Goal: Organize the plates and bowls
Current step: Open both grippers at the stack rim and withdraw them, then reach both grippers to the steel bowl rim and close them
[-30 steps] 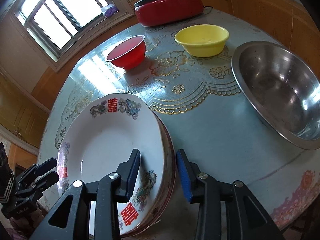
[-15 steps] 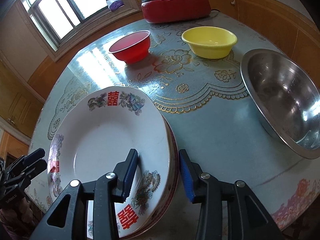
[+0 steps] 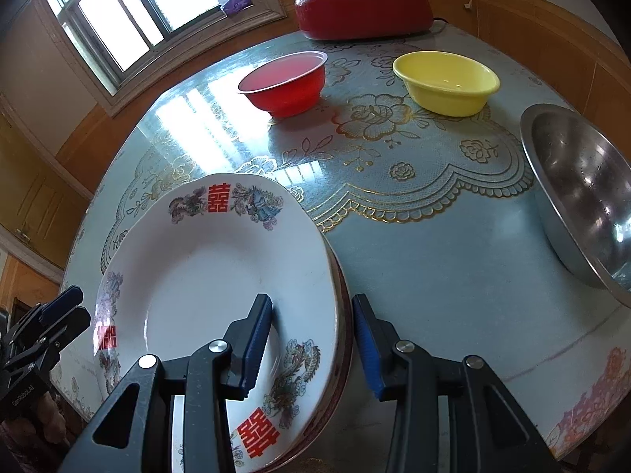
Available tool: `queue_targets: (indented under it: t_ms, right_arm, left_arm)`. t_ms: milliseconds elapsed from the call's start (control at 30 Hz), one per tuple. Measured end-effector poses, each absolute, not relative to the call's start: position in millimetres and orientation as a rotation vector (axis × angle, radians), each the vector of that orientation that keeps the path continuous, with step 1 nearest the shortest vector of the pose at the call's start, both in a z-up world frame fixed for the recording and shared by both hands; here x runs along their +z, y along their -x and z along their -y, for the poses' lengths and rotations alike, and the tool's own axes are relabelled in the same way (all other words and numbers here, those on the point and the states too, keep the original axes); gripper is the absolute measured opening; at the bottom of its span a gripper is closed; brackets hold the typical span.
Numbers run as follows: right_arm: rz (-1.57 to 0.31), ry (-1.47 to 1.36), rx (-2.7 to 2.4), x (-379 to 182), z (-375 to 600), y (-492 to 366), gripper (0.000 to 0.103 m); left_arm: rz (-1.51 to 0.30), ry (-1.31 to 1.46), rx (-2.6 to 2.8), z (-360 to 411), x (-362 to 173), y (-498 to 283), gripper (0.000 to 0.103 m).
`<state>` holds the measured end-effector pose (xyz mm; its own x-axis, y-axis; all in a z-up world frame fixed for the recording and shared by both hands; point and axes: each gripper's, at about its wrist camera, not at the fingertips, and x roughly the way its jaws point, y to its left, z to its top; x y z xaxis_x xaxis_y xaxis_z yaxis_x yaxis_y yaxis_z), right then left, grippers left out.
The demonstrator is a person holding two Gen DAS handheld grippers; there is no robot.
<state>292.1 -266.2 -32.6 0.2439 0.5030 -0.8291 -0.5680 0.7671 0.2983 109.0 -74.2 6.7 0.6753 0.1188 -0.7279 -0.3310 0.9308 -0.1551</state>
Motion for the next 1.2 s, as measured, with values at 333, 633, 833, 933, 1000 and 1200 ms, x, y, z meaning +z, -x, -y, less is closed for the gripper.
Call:
queue_targets:
  t_ms: [333,633,833,933,1000,1200]
  right_arm:
    - [-0.991,0.072,0.607,-12,262,-274,0.042]
    - [-0.901,0.125,0.536,7,265,-243,0.042]
    - [-0.867,0.093,0.513,16,283,-247,0.042]
    - [-0.861,0.068,0.523,18,293,-258,0.042]
    - [-0.863,0.072,0.545,16,297,-267,0.042]
    - [-0.868,0.103,0.638,16,316,-296,0.042]
  left_arm:
    - [-0.73,0.19,0.216,73,24,-107,0.067]
    - [-0.715,0.154,0.146,87,25,-120,0.069]
    - [-0.697,0.086,0.151,106,33,-137,0.07]
    - [-0.694,0.08,0.153,117,35,-146,0.072]
    - [-0.697,0.086,0.159,124,36,-154,0.072]
    - [-0.712,0.146,0.172,152,38,-187,0.072]
